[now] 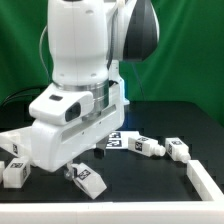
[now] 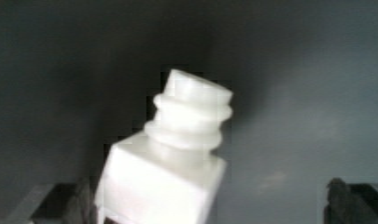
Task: Assemble one leg
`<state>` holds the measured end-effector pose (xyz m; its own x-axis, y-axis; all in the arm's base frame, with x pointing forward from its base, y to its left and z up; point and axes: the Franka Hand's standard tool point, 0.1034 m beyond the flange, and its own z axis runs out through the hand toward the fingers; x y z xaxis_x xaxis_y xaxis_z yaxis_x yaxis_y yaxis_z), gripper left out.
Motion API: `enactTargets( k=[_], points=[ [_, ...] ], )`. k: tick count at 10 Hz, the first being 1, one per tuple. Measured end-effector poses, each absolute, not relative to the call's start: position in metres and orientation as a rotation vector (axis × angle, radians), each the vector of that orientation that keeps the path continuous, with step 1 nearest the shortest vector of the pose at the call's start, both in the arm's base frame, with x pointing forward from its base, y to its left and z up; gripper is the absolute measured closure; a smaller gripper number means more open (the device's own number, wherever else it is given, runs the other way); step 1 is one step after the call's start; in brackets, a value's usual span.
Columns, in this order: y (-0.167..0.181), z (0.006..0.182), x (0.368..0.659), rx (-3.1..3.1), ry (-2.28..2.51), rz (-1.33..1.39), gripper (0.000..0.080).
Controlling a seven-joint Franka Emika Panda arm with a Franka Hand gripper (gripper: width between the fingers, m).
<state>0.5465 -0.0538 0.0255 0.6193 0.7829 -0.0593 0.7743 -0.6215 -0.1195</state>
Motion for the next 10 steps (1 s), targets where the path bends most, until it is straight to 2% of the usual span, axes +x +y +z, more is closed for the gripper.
enactTargets(
  k=[3, 5, 7, 8, 9, 10],
  points=[
    [-0.0531, 0.0112, 0.5390, -2.761, -1.304, 0.140, 0.0151],
    [-0.0529, 0.0119, 0.5403, -2.761, -1.306, 0.137, 0.0151],
    [-0.0530, 0.0119, 0.5402, -2.761, -1.306, 0.137, 0.0415],
    [-0.0530, 0.0119, 0.5402, -2.761, -1.306, 0.137, 0.0415],
    [-0.0530, 0.0119, 0.5403, -2.761, -1.306, 0.137, 0.0586],
    [-0.0529, 0.0119, 0.5401, -2.761, -1.306, 0.137, 0.0584]
  ],
)
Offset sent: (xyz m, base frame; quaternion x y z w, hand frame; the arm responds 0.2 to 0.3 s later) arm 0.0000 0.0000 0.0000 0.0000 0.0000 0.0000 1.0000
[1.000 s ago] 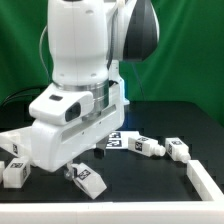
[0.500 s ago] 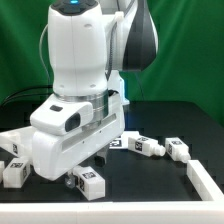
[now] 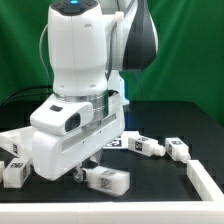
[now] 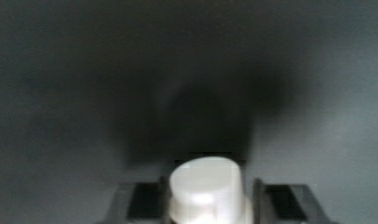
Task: Assemble one leg
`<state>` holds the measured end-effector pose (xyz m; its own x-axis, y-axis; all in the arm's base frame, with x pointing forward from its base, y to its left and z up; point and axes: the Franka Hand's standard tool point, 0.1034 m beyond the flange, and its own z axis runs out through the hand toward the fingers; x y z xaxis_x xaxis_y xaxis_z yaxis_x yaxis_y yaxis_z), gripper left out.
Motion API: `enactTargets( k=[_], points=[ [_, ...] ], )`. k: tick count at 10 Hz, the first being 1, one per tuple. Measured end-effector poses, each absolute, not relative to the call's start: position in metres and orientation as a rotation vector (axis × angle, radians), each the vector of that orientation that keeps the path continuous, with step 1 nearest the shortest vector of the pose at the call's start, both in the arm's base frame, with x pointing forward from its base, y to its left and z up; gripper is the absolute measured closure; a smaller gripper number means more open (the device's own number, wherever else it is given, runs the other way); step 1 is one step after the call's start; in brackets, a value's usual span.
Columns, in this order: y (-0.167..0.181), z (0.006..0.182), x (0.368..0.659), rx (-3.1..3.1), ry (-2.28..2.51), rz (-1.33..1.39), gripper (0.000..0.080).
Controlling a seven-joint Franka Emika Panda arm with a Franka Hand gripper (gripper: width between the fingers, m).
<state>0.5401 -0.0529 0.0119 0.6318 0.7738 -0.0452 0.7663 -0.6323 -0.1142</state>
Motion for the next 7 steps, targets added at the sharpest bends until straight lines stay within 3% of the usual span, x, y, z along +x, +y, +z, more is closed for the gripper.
enactTargets(
  k=[2, 5, 7],
  points=[
    [-0.047, 0.023, 0.519, -2.801, -1.225, 0.163, 0.0584],
    [-0.033, 0.054, 0.462, -2.876, -1.059, 0.197, 0.0584],
    [-0.022, 0.060, 0.448, -2.909, -0.973, 0.208, 0.0584]
  ],
)
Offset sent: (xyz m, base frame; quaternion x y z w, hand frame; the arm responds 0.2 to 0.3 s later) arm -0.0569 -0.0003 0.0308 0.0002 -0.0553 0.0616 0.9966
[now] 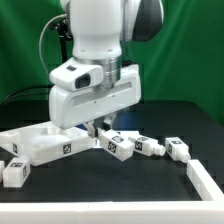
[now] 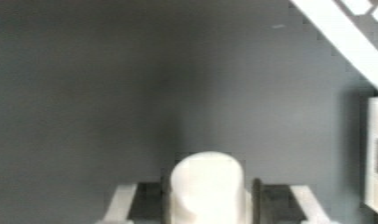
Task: Assemble one leg
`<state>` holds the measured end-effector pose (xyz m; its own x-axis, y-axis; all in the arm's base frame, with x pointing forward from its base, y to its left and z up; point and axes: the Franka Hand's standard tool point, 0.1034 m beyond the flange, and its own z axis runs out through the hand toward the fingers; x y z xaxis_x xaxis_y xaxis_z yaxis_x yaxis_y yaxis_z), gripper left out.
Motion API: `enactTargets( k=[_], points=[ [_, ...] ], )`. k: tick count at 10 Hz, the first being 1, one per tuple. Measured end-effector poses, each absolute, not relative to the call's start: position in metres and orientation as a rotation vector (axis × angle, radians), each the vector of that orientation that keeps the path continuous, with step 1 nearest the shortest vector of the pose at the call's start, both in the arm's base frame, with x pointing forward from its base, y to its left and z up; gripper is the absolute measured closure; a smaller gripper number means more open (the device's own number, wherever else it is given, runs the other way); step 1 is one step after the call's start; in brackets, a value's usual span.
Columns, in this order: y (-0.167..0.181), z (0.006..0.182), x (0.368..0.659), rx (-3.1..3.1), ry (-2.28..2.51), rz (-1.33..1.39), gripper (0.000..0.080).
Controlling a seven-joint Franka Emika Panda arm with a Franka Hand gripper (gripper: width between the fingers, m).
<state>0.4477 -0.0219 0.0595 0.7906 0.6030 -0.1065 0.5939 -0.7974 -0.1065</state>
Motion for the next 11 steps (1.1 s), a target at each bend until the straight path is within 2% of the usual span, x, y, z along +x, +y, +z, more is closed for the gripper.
enactTargets(
  k=[4, 5, 6, 8, 9, 11],
  points=[
    [-0.023, 0.058, 0.447, -2.905, -0.977, 0.212, 0.0584],
    [-0.023, 0.062, 0.440, -2.948, -0.896, 0.181, 0.0584],
    [-0.024, 0.064, 0.414, -2.981, -0.788, 0.200, 0.0584],
    [-0.021, 0.056, 0.370, -3.013, -0.619, 0.259, 0.0584],
    [-0.020, 0.049, 0.358, -3.010, -0.565, 0.288, 0.0584],
    [-0.020, 0.046, 0.359, -3.010, -0.539, 0.281, 0.0584]
  ],
)
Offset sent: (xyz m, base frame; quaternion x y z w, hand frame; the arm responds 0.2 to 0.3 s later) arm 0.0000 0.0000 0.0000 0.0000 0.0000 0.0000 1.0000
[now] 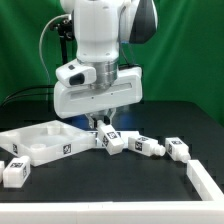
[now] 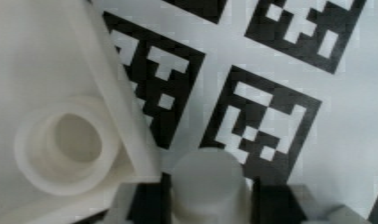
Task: Assemble one leg
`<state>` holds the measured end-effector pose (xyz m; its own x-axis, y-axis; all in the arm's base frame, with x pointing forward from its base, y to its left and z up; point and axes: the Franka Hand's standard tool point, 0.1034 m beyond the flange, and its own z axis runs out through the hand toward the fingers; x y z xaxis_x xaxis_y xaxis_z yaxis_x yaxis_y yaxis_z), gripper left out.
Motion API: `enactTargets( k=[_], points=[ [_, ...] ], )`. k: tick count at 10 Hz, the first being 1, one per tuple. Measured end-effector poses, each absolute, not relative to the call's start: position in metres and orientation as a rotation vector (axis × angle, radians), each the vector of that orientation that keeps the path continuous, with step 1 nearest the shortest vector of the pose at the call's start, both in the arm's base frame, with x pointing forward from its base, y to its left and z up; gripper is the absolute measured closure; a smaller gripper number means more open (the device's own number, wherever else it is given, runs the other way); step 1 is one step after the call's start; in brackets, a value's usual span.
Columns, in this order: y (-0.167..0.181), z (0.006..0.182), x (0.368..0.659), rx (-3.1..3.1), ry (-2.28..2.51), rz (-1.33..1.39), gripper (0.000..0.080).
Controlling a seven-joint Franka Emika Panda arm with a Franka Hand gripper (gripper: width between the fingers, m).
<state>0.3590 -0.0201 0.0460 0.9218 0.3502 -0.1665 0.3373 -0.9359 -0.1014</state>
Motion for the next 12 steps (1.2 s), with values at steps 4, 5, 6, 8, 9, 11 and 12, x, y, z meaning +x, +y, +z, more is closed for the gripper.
enactTargets(
  k=[4, 5, 6, 8, 9, 11, 12],
  points=[
    [-0.012, 0.039, 0.353, -3.028, -0.518, 0.244, 0.0584],
    [-0.004, 0.029, 0.340, -3.030, -0.539, 0.231, 0.0584],
    [0.000, 0.021, 0.334, -3.027, -0.544, 0.243, 0.0585],
    [0.002, 0.014, 0.332, -3.025, -0.553, 0.244, 0.0585],
    [0.002, 0.014, 0.333, -3.025, -0.554, 0.244, 0.0573],
    [0.002, 0.014, 0.333, -3.024, -0.554, 0.245, 0.0401],
    [0.002, 0.014, 0.333, -3.024, -0.555, 0.245, 0.0401]
  ],
)
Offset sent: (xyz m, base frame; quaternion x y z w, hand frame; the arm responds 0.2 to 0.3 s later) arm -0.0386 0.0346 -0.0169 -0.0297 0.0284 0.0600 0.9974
